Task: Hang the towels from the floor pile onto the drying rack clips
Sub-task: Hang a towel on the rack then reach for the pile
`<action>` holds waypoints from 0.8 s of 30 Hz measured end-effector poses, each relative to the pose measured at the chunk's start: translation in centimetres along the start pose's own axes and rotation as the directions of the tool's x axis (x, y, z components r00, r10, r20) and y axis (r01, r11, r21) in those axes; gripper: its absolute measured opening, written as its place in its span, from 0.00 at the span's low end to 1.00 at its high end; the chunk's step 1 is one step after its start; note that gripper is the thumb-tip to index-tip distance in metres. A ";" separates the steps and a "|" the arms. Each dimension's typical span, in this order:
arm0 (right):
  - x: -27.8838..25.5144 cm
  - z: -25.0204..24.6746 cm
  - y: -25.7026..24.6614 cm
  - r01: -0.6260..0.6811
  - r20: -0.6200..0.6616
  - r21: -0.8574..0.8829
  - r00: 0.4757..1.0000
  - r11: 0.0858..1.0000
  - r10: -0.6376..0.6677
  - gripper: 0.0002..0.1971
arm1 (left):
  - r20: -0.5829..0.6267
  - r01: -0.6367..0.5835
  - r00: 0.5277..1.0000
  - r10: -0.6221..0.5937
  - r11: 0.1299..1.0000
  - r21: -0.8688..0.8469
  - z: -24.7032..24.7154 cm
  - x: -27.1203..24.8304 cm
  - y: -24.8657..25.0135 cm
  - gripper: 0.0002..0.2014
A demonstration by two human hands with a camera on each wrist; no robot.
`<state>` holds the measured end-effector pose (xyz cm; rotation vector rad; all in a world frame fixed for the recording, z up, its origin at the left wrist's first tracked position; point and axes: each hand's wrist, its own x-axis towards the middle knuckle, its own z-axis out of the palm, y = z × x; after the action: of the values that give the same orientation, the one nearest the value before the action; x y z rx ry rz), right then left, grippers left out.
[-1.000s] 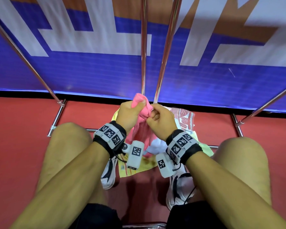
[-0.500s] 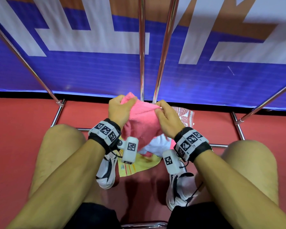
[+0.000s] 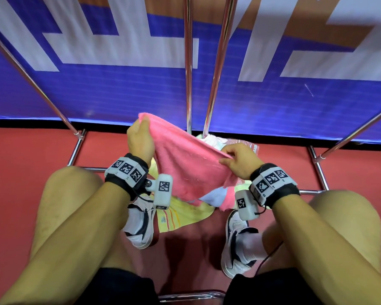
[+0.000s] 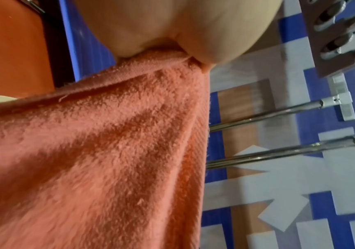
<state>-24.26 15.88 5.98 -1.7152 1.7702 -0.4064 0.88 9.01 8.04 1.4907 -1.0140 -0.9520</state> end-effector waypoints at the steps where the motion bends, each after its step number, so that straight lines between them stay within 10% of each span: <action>1: -0.1 -0.1 0.2 -0.034 -0.001 -0.004 0.999 0.999 0.034 0.11 | -0.028 -0.004 1.000 0.004 1.000 0.002 -0.2 0.2 0.1 0.16; 12: -0.5 -2.4 0.9 -0.158 -0.196 0.118 0.964 0.980 0.179 0.11 | -0.245 0.057 0.968 -0.051 0.998 0.016 -1.9 2.5 -0.1 0.22; 17: -0.5 -1.9 -1.2 -0.148 -0.114 0.396 0.971 0.906 0.208 0.06 | -0.045 0.174 0.984 -0.173 0.985 0.012 -0.3 1.2 -0.8 0.19; 24: -0.4 -1.1 -6.0 -0.044 -0.015 0.750 0.996 0.660 0.084 0.11 | 0.396 0.343 0.873 -0.284 0.935 -0.086 2.6 -2.4 0.5 0.11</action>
<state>-20.28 15.42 10.62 -1.0341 1.3742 -0.9993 -2.41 10.46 8.27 1.3941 -0.9526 -1.5661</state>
